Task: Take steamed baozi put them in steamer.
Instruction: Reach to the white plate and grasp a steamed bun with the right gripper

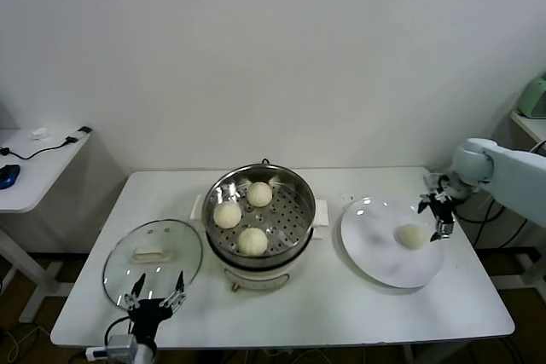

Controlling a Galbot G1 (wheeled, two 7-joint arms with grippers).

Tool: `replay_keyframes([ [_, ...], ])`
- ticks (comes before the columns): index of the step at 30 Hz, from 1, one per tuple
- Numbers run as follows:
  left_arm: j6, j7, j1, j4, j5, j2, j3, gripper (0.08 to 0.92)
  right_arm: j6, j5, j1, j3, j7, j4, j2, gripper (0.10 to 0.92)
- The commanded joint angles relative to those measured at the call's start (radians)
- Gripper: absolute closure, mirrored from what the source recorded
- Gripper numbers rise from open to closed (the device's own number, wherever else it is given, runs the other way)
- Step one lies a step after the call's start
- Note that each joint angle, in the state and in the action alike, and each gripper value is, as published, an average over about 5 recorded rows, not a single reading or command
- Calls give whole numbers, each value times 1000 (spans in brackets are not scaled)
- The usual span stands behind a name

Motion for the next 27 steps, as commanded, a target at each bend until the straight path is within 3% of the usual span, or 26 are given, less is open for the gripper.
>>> replay_keyframes([
  [1,0,0,1,-1,1,0,1,177,-31,-83,-211,179,21,-158,74,203],
  [15,2,1,-9,14,-1,5,-2,177,-15,-81,-234,237,30,-227,139,205],
  [23,7,1,-12,7,0,4,0,177,-33,-20,-111,146,12,-97,71,359],
  [27,10,1,-10,-2,3,4,1,177,-61,114,112,-33,12,30,25,387],
])
